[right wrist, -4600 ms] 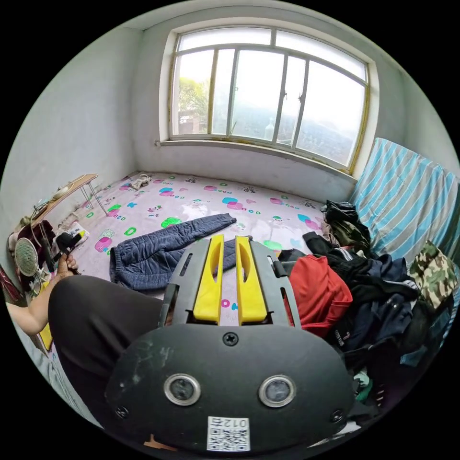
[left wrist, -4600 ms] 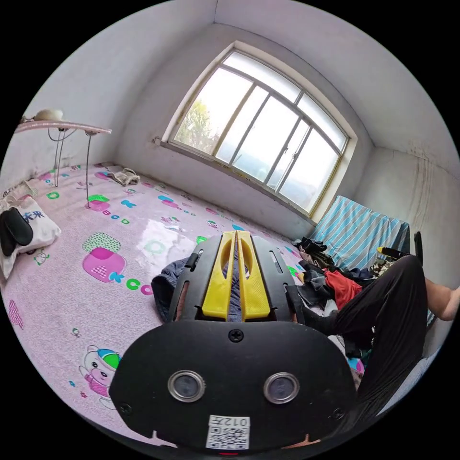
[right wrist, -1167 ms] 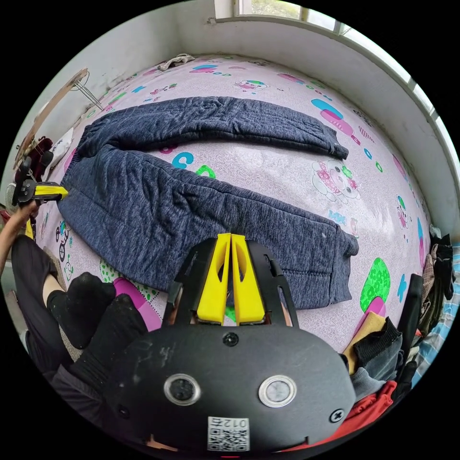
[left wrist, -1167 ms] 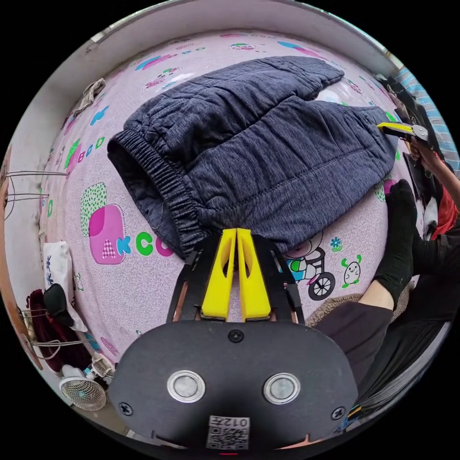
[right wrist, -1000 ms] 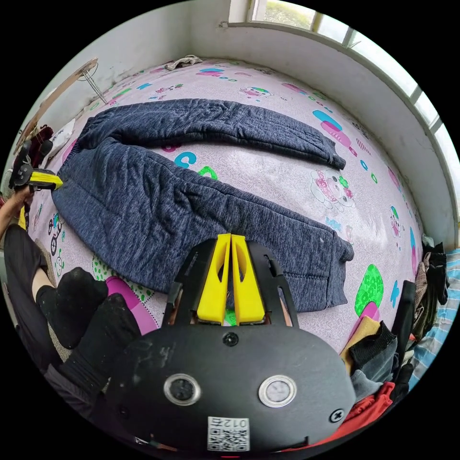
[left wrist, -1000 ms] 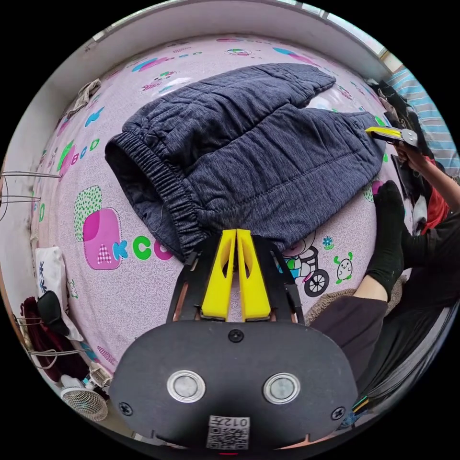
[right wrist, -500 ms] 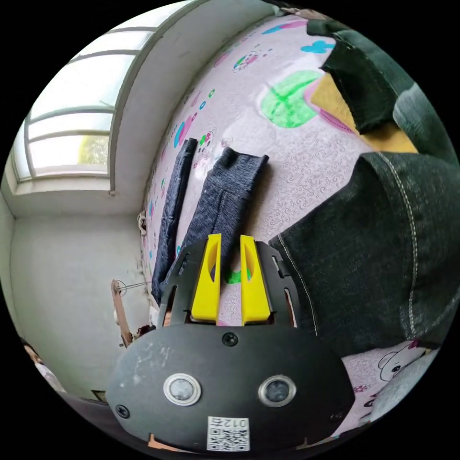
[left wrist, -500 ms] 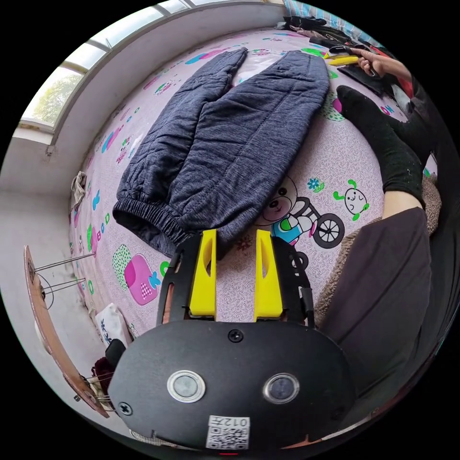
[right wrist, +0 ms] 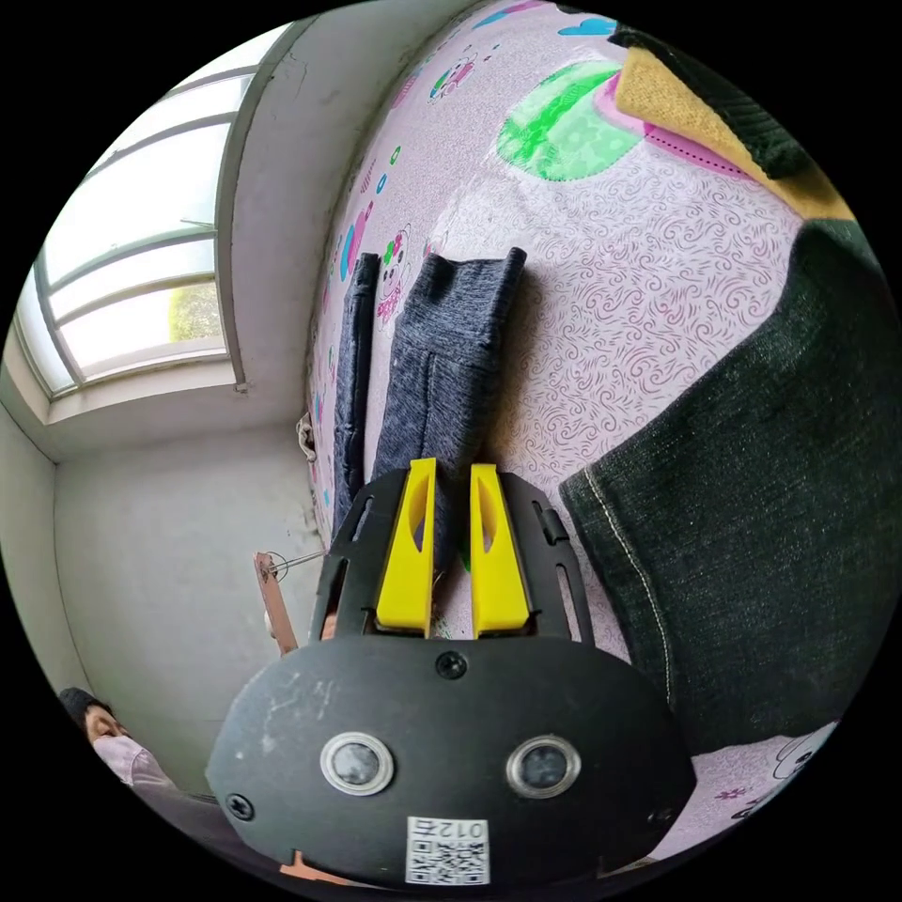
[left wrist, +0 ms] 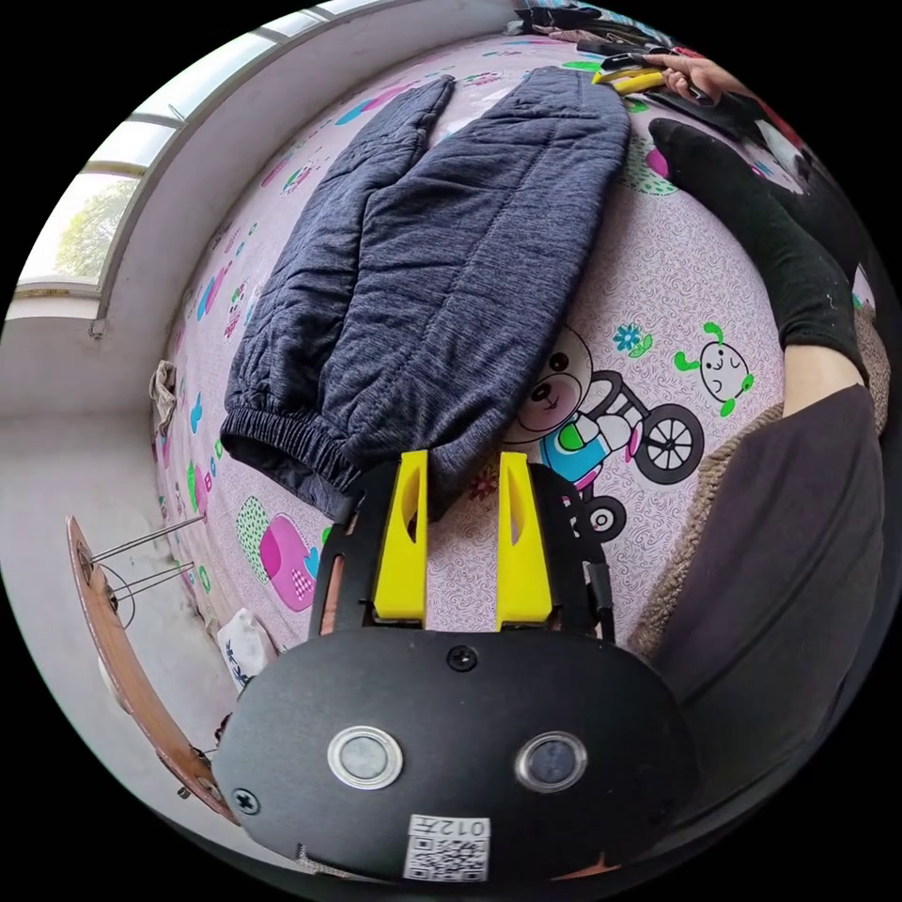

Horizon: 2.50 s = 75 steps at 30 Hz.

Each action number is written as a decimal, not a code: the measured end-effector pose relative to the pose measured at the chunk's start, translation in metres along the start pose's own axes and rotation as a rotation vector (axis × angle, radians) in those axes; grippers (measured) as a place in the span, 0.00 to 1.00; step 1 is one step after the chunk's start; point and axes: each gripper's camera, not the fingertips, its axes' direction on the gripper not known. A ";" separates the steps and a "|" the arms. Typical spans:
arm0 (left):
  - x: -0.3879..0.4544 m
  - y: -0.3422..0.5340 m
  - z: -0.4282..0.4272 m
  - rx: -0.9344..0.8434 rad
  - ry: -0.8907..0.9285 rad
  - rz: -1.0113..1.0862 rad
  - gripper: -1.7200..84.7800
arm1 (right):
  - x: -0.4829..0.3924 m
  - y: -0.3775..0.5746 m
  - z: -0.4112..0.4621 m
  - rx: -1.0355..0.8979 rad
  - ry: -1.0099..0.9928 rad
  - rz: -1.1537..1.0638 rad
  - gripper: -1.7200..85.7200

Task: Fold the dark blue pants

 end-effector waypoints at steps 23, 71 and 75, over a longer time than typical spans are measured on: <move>0.007 0.055 -0.204 0.126 0.208 -0.045 0.04 | -0.124 0.098 -0.127 -0.047 -0.083 -0.244 0.02; -0.083 -0.079 -0.297 -0.119 0.507 -0.346 0.02 | -0.098 0.081 0.219 -0.319 0.045 -0.198 0.10; -0.094 -0.067 -0.309 -0.143 0.520 -0.346 0.02 | -0.063 0.126 0.175 -0.357 0.032 -0.177 0.10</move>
